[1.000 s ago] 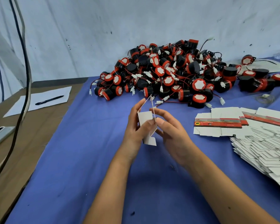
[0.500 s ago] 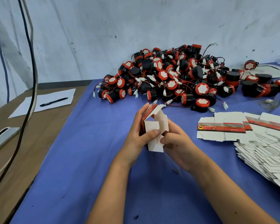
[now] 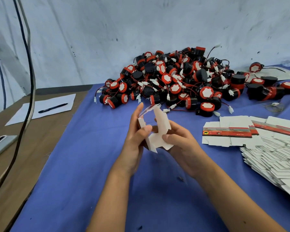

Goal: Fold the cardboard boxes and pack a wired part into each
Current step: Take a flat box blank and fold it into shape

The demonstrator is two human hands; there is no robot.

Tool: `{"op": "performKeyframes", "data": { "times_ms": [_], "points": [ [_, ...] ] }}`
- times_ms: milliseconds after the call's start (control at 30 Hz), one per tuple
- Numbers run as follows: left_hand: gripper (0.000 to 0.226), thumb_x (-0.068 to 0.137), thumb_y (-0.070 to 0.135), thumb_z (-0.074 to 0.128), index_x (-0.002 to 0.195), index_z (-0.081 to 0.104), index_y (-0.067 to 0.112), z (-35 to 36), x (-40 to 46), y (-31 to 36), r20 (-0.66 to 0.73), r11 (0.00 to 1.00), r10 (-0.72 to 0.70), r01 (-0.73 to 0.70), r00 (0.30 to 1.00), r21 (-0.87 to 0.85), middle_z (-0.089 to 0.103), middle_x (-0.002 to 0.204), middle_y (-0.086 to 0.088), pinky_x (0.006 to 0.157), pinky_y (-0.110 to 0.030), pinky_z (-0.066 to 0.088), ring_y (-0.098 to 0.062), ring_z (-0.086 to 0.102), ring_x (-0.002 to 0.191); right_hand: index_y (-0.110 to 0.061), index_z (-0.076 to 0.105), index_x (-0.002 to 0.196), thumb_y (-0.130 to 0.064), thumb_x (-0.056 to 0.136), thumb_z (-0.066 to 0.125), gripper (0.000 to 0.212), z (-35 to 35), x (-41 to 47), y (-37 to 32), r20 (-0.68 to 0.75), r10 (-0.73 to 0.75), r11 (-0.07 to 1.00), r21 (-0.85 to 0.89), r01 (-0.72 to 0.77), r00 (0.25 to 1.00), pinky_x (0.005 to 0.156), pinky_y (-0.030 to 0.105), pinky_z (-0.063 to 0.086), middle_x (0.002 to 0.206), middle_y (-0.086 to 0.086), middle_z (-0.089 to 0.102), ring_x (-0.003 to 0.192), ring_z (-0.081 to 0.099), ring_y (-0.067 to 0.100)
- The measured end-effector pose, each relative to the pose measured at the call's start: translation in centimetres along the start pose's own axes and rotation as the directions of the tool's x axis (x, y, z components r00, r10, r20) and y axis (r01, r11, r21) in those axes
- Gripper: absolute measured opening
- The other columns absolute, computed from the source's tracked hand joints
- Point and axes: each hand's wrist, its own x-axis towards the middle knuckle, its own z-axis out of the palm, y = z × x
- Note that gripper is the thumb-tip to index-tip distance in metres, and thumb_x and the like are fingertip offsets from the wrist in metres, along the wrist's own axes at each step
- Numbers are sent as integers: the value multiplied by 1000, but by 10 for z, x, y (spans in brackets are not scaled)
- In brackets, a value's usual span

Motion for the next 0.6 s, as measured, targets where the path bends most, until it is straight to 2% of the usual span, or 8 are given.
{"op": "performKeyframes", "data": {
  "times_ms": [67,133,200,267,333,467,533,600],
  "points": [
    [75,73,54,71,145,51,45,2,1,1,-122,996,-45,36,992,-77,52,152,4,108,-44,52,-11,53,138,-13,57,139,-11,83,61,56,0,-1,1,34,13,999,-45,-11,999,95,44,47,129,20,65,109,60,29],
    [70,77,44,70,143,55,29,4,3,-1,-250,985,-91,49,964,-168,56,149,-12,107,-56,50,-34,53,138,-17,56,142,-20,83,67,60,2,-1,2,73,11,996,-92,-4,997,93,39,48,122,14,68,107,62,24],
    [64,80,32,63,142,55,16,4,5,-4,-344,965,-143,53,928,-258,59,141,-24,97,-55,53,-48,52,135,-22,54,144,-34,79,72,68,3,-2,4,86,16,982,-186,0,996,95,35,49,122,6,70,112,63,19],
    [56,81,25,61,136,59,15,3,7,-6,-384,962,-147,41,912,-271,58,140,-27,81,-46,58,-48,53,133,-31,56,140,-39,75,77,69,6,-3,7,21,1,946,-323,6,1000,100,36,50,118,1,72,115,65,16],
    [45,82,22,64,127,64,23,7,8,-7,-362,963,-127,27,924,-267,61,135,-22,75,-42,58,-40,58,123,-39,64,127,-42,74,81,56,9,-1,13,-93,-34,921,-389,-6,995,101,40,50,106,-1,74,108,68,14],
    [44,84,32,73,127,66,28,13,7,-9,-228,963,-77,14,971,-268,66,111,1,75,-35,57,-18,68,94,-29,70,120,-31,83,81,39,8,2,19,-221,-67,949,-314,-6,973,99,50,54,108,14,72,104,70,25],
    [51,83,50,71,127,69,24,11,7,-9,-178,949,-103,42,979,-314,68,113,-5,80,-39,60,-22,70,96,-29,70,116,-30,80,82,38,5,2,18,-233,-98,948,-318,19,968,91,42,58,103,8,74,99,70,23],
    [74,84,68,61,133,66,13,12,6,-6,-160,917,-188,114,969,-383,67,123,-20,95,-56,54,-37,67,109,-29,68,109,-30,75,82,38,5,1,18,-212,-122,929,-369,36,970,81,29,56,98,-2,73,95,69,17]
  ]
}}
